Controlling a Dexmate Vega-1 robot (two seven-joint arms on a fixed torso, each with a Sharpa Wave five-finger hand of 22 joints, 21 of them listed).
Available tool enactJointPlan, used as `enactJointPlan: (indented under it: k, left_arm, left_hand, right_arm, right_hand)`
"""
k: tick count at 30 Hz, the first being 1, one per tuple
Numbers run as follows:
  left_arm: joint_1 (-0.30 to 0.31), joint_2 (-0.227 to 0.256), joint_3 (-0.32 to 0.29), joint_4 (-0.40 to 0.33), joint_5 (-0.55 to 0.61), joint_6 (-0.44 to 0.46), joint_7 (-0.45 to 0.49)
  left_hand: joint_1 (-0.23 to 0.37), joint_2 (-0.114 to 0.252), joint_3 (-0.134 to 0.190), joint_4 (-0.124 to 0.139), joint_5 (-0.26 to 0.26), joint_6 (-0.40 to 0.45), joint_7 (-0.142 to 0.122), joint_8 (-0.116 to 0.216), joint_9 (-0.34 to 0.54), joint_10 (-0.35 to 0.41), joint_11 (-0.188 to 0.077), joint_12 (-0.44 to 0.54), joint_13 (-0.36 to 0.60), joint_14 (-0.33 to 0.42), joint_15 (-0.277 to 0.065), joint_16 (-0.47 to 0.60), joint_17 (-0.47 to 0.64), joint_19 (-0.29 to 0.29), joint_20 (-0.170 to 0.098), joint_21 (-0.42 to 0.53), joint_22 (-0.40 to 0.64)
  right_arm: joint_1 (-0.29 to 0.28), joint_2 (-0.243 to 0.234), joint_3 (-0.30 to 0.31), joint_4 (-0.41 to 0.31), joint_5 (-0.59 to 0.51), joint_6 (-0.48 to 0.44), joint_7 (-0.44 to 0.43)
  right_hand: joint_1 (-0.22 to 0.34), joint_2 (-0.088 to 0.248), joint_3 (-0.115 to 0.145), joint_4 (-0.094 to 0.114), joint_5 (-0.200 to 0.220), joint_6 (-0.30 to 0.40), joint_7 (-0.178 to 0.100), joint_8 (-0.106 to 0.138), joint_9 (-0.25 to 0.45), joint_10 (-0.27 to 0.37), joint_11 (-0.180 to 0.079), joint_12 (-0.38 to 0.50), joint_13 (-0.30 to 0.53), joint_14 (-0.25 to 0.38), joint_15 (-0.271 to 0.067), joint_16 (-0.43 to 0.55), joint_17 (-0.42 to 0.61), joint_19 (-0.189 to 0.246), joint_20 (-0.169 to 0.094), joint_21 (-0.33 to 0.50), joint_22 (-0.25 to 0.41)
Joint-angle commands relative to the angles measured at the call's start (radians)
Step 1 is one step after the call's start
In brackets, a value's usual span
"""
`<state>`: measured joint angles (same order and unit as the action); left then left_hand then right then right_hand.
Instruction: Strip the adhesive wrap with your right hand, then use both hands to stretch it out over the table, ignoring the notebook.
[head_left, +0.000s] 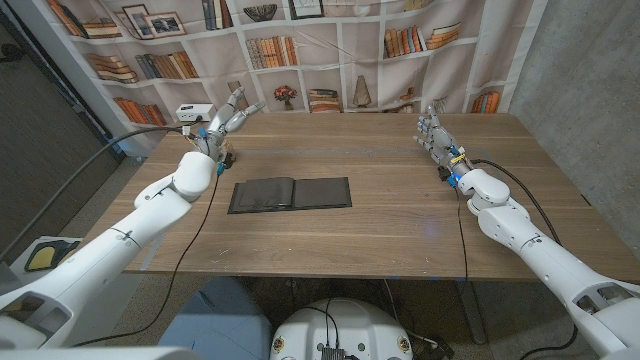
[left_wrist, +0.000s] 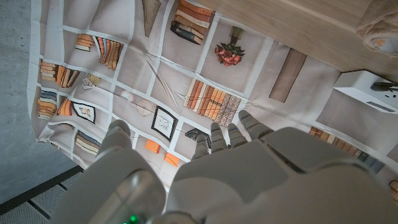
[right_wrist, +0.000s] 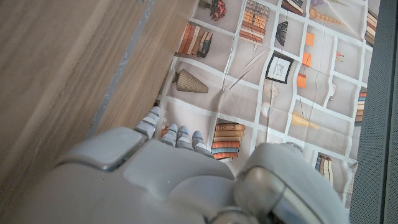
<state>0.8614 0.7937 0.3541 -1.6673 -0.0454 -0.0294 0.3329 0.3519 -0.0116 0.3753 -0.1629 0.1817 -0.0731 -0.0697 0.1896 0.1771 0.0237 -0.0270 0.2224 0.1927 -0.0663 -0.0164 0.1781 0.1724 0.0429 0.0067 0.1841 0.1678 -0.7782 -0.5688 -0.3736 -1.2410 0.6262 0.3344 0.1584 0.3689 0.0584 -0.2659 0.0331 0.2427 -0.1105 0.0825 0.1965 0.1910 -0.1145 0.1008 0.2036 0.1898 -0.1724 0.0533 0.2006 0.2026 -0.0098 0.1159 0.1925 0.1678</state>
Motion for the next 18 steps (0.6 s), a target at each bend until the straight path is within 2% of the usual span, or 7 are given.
enactJointPlan:
  k: [1, 18]
  left_arm:
    - [-0.025, 0.006, 0.006, 0.004, -0.003, 0.003, -0.039]
    - [-0.062, 0.033, 0.021, -0.005, 0.019, 0.043, -0.082]
  left_hand:
    - [0.011, -0.001, 0.005, 0.002, -0.002, 0.014, 0.001, 0.006, 0.002, 0.016, -0.001, 0.011, 0.006, 0.0, -0.007, 0.004, 0.003, 0.008, -0.013, 0.005, 0.003]
    - [0.017, -0.003, 0.005, 0.004, -0.003, 0.031, 0.009, 0.009, 0.002, 0.007, 0.005, 0.005, 0.006, -0.009, -0.004, 0.002, 0.002, 0.002, -0.007, 0.003, 0.003]
  right_arm:
    - [-0.001, 0.0, 0.007, 0.007, 0.007, 0.005, 0.001]
    - [0.018, -0.002, 0.001, 0.042, 0.0, 0.01, 0.025]
  right_hand:
    - [-0.01, 0.005, -0.004, 0.008, -0.001, 0.009, -0.005, 0.01, 0.003, 0.006, 0.001, 0.005, 0.004, -0.052, 0.004, 0.007, 0.002, -0.004, 0.004, -0.002, 0.002]
    - [-0.02, 0.003, -0.007, 0.012, -0.002, 0.021, -0.005, 0.012, 0.002, 0.026, 0.003, 0.011, 0.004, -0.044, -0.002, 0.01, 0.003, -0.003, 0.002, -0.002, 0.002]
